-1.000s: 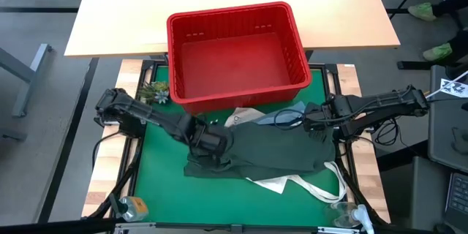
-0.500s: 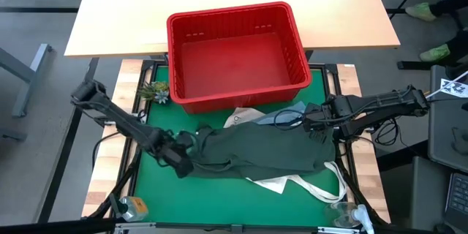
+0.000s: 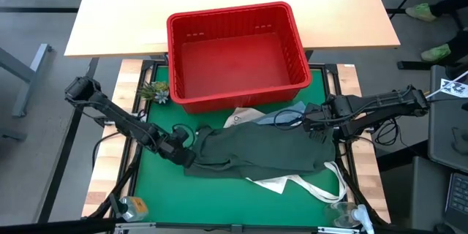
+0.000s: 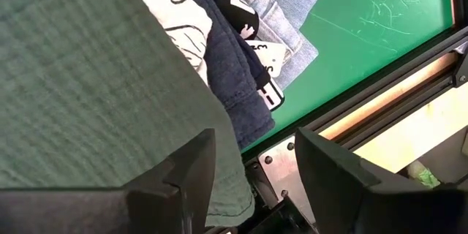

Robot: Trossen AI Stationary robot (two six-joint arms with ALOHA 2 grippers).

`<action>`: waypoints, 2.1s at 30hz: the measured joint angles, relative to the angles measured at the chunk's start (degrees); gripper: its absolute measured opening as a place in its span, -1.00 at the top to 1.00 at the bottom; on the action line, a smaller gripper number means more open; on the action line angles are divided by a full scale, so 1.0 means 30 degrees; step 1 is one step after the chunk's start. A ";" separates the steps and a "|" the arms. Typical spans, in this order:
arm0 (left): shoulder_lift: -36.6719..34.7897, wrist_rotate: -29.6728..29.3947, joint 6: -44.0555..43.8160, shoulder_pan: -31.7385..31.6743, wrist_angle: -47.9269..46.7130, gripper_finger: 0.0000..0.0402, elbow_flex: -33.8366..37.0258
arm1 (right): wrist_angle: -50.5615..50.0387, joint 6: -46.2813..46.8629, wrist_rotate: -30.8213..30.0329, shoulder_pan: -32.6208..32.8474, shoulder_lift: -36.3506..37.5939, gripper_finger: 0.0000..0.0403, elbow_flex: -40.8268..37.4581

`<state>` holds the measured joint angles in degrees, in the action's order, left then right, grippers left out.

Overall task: Fold laundry
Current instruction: Fold the green shirt

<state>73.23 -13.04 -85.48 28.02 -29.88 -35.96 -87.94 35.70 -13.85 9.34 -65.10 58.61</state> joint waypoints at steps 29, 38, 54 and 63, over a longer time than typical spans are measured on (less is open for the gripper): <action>0.1567 0.0490 -0.1804 -0.2074 0.2273 -0.03 0.0253 | 0.0007 0.0004 0.0163 0.0000 0.0000 0.07 0.0000; 0.4432 0.1332 -0.1826 -0.2074 0.4812 -0.03 0.0143 | 0.0002 0.0007 0.0357 0.0002 -0.0007 0.07 0.0000; 0.4820 0.0462 -0.1341 -0.2078 0.7073 0.75 0.0296 | 0.0006 -0.0118 0.0386 0.0001 -0.0007 0.07 0.0000; 0.4589 0.0307 0.0660 -0.2043 1.1012 0.95 0.0308 | -0.0071 -0.0315 0.0372 0.0005 -0.0007 0.07 0.0978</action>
<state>87.00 -12.12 -83.50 21.89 3.16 -35.03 -88.15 34.76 -12.73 9.36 -65.12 61.54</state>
